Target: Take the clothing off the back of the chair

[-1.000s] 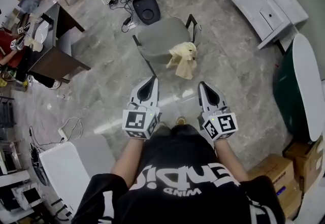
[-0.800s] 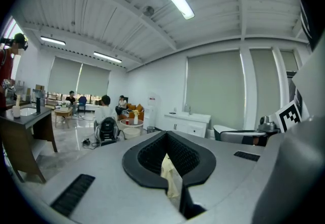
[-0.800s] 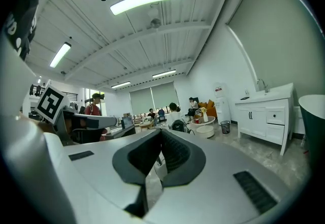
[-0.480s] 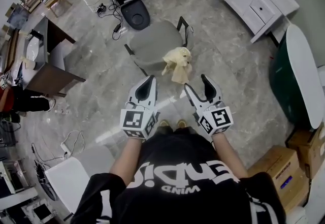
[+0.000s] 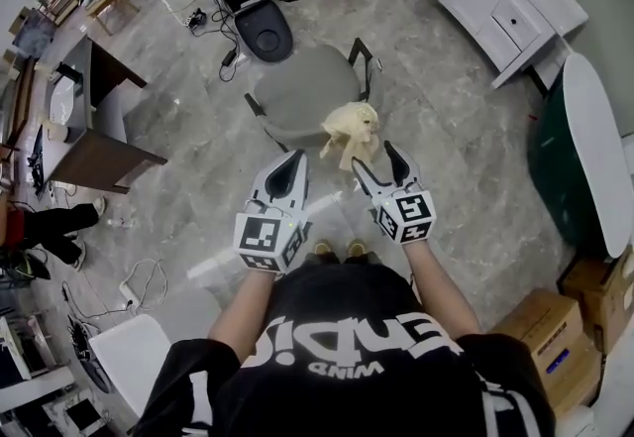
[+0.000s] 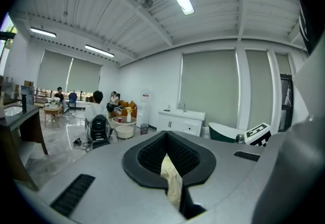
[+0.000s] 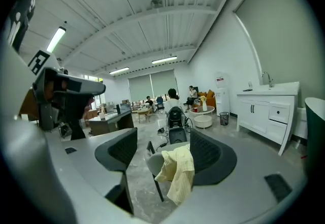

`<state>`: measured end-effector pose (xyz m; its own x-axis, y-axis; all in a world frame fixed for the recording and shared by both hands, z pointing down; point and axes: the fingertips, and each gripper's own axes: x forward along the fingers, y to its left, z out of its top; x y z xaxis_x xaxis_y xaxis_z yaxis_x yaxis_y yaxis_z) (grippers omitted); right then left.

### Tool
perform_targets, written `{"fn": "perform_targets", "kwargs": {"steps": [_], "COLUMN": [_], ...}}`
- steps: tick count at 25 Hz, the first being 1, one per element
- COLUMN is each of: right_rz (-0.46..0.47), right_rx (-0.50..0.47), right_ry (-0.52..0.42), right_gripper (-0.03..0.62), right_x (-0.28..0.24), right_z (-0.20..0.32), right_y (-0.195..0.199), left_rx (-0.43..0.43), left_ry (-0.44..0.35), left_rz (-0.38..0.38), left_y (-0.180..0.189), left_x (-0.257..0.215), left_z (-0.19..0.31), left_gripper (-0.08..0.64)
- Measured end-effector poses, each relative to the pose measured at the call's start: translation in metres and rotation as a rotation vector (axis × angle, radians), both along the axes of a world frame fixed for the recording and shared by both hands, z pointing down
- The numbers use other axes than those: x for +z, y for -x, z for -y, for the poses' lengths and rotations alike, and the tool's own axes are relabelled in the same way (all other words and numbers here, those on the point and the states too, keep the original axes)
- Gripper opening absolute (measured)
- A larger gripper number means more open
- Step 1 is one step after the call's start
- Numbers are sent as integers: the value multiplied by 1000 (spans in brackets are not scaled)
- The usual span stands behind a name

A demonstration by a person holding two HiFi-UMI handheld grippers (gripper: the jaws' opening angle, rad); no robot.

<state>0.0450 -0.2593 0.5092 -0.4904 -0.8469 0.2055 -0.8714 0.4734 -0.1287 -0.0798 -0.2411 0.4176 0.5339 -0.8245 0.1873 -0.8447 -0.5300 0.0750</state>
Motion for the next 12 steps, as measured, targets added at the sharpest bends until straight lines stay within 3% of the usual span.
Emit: {"fn": "perform_targets", "kwargs": {"steps": [12], "right_rz": [-123], "right_rx": [34], "right_ry": [231], "right_gripper": [276], "right_x": [113], "right_z": [83], "right_y": [-4], "left_rx": [-27], "left_ry": [50], "left_rz": [15], "left_y": [20], "left_x": [19], "left_z": [18], "left_gripper": [14]}}
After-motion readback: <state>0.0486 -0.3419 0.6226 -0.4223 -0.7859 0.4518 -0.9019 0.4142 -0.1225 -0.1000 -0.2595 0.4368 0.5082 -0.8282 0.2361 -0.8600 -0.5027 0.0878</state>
